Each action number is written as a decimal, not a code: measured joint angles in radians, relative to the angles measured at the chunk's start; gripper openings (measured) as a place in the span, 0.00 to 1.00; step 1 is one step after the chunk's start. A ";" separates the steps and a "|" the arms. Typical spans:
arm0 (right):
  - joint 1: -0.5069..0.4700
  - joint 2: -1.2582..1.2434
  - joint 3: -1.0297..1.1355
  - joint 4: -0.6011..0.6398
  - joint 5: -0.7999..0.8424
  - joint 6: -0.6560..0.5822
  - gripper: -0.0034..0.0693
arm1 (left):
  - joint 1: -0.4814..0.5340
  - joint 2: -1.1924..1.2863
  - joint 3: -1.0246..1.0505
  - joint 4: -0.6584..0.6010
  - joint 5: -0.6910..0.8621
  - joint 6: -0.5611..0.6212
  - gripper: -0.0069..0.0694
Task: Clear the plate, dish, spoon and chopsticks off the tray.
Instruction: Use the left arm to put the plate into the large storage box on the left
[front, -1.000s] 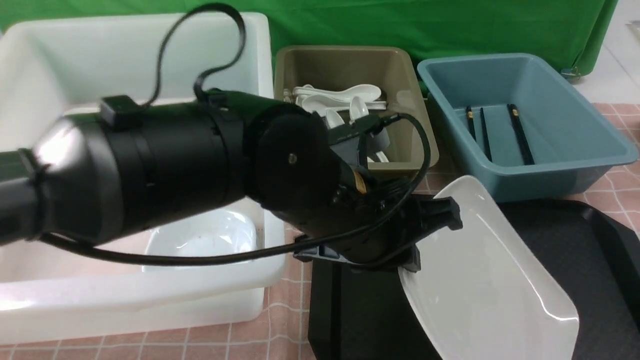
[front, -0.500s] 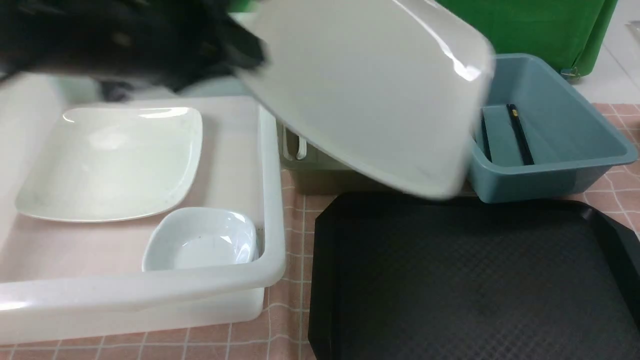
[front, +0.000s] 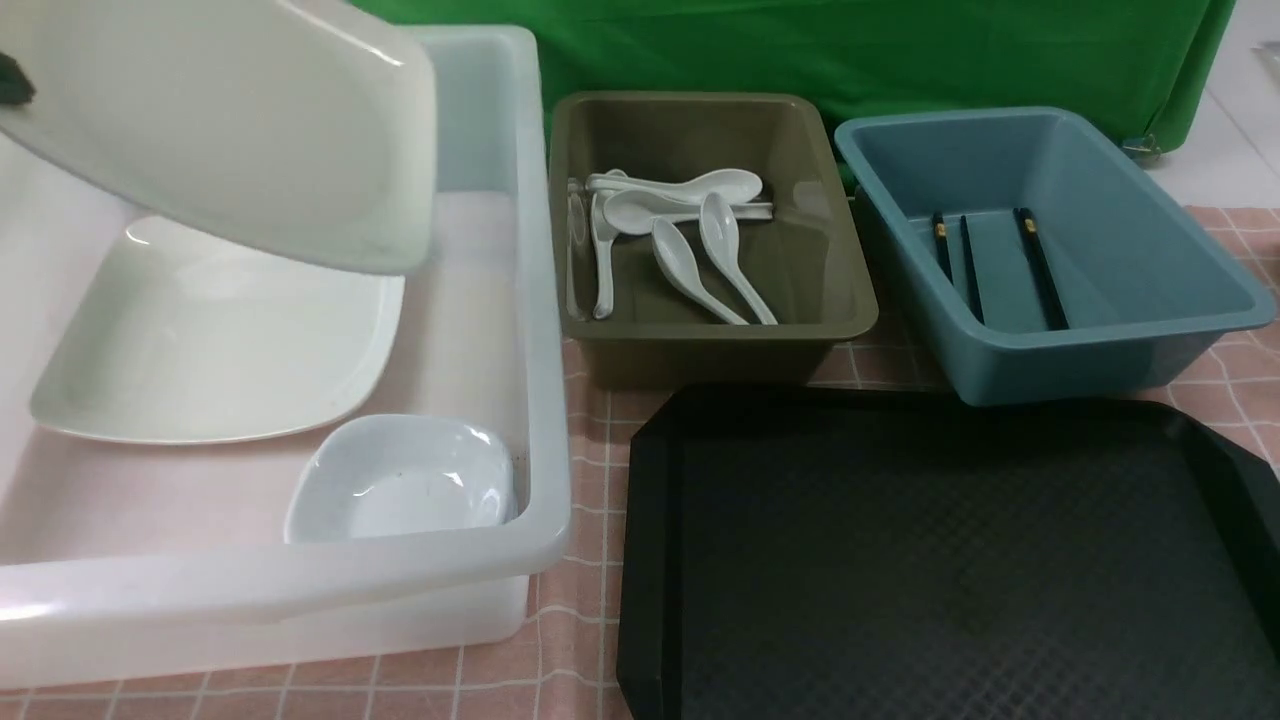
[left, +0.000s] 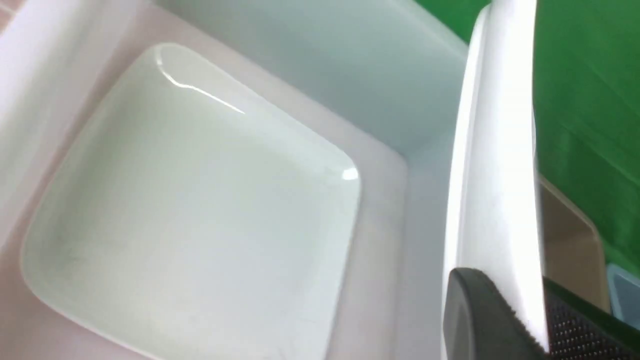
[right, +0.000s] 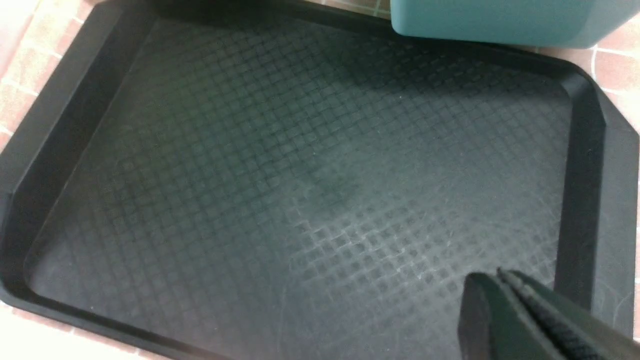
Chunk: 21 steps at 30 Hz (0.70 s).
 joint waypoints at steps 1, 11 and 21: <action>0.000 0.000 0.001 0.000 0.000 0.002 0.13 | 0.015 0.031 0.000 -0.027 0.000 0.033 0.13; 0.000 0.000 0.030 0.000 -0.003 0.000 0.13 | 0.035 0.271 0.000 -0.131 -0.021 0.224 0.13; 0.000 0.000 0.030 0.000 -0.009 0.000 0.13 | 0.036 0.347 0.000 -0.111 -0.097 0.233 0.11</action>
